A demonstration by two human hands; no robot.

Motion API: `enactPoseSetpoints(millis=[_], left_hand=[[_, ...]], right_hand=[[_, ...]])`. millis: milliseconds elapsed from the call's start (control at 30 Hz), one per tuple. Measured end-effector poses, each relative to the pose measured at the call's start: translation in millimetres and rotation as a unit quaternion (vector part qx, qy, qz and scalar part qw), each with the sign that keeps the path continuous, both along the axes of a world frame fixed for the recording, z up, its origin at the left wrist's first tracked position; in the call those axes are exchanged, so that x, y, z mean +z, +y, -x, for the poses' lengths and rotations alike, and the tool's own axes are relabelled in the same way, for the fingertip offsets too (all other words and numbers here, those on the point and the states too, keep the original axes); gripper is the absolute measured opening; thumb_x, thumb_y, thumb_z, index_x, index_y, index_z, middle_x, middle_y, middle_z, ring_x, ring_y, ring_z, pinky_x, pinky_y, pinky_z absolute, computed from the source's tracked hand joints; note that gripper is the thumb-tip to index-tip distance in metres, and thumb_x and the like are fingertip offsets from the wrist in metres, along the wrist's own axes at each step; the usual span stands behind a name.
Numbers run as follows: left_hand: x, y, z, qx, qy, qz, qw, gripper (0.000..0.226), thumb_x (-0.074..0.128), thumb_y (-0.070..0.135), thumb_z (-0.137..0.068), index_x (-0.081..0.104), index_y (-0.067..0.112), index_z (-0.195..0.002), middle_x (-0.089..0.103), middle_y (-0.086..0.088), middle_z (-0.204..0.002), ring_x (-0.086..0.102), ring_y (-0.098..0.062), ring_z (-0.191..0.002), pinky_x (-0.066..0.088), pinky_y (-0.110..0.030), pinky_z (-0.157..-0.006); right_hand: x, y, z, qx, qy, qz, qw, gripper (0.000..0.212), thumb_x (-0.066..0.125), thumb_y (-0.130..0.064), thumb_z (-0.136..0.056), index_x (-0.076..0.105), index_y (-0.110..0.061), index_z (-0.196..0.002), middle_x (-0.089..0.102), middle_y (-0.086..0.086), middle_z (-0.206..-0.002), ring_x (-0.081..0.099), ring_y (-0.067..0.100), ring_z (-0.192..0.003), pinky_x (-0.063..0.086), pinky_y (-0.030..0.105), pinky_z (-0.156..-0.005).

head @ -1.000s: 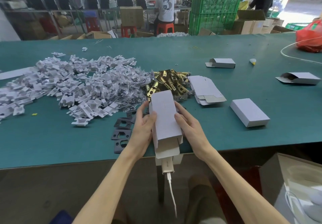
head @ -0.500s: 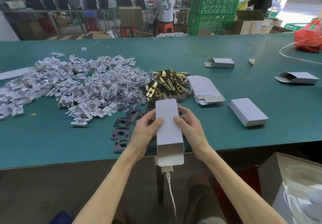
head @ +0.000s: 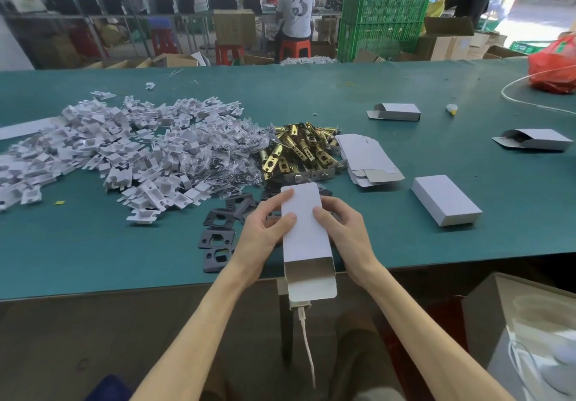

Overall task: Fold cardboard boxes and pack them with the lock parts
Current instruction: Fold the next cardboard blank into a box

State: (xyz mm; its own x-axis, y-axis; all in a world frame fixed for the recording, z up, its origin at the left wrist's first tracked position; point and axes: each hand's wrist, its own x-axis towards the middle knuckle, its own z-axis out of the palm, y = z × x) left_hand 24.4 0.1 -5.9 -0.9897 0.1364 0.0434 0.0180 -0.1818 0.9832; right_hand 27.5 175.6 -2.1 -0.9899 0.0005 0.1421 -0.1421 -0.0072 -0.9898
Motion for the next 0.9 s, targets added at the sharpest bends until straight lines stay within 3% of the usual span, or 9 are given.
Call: enactPoseSetpoints(millis=[167, 300, 467, 667, 800, 900], left_hand=[[0.5, -0.3, -0.4, -0.001, -0.003, 0.0, 1.0, 0.045, 0.071, 0.016, -0.098, 0.062, 0.029, -0.14, 0.068, -0.013, -0.132, 0.07, -0.039, -0.112, 0.062, -0.048, -0.088], [1.5, -1.6, -0.7, -0.005, -0.001, -0.014, 1.0, 0.048, 0.077, 0.017, -0.093, 0.065, 0.032, -0.137, 0.069, -0.009, -0.132, 0.071, -0.034, -0.11, 0.063, -0.046, -0.088], [0.6, -1.9, 1.1, -0.011, -0.01, -0.031, 0.999, 0.049, 0.078, 0.022, -0.086, 0.068, 0.028, -0.133, 0.073, -0.009, -0.126, 0.07, -0.029, -0.11, 0.06, -0.049, -0.095], [-2.8, 1.1, 2.9, -0.004, -0.012, -0.016, 1.0, 0.052, 0.078, 0.024, -0.084, 0.064, 0.017, -0.133, 0.075, -0.009, -0.122, 0.071, -0.027, -0.113, 0.059, -0.042, -0.094], [-1.6, 3.3, 2.4, 0.001, -0.01, -0.003, 1.0, 0.05, 0.078, 0.028, -0.084, 0.064, 0.018, -0.131, 0.075, -0.005, -0.121, 0.072, -0.024, -0.11, 0.061, -0.035, -0.086], [-1.5, 3.2, 1.5, 0.001, -0.013, 0.012, 1.0, 0.051, 0.08, 0.035, -0.083, 0.064, 0.02, -0.128, 0.075, -0.003, -0.119, 0.073, -0.025, -0.109, 0.062, -0.036, -0.084]], right_hand=[[1.5, -0.2, -1.1, -0.008, 0.002, -0.001, 1.0, 0.022, 0.068, -0.029, -0.096, 0.063, -0.031, -0.118, 0.07, -0.014, -0.109, 0.069, 0.009, -0.1, 0.057, 0.02, -0.072], [4.4, 0.0, -2.9, -0.001, 0.01, 0.016, 1.0, 0.051, 0.069, -0.028, -0.096, 0.048, -0.033, -0.143, 0.067, 0.001, -0.113, 0.072, 0.016, -0.095, 0.061, 0.029, -0.071], [3.9, 1.4, -3.5, 0.006, 0.018, 0.017, 1.0, 0.032, 0.067, -0.021, -0.098, 0.065, -0.025, -0.129, 0.066, 0.007, -0.112, 0.07, 0.01, -0.081, 0.056, 0.023, -0.063], [2.0, 4.2, -2.5, -0.009, -0.002, 0.007, 1.0, 0.027, 0.071, -0.025, -0.095, 0.069, -0.023, -0.122, 0.072, -0.016, -0.103, 0.072, 0.012, -0.088, 0.056, 0.022, -0.063], [1.7, 3.4, -3.1, -0.001, 0.005, 0.0, 1.0, 0.028, 0.071, -0.028, -0.095, 0.067, -0.026, -0.122, 0.065, 0.0, -0.119, 0.073, 0.021, -0.087, 0.06, 0.031, -0.066], [3.3, 4.5, -4.0, 0.006, 0.001, 0.019, 1.0, 0.028, 0.071, -0.027, -0.094, 0.069, -0.025, -0.122, 0.06, 0.01, -0.126, 0.074, 0.024, -0.087, 0.059, 0.029, -0.065]])
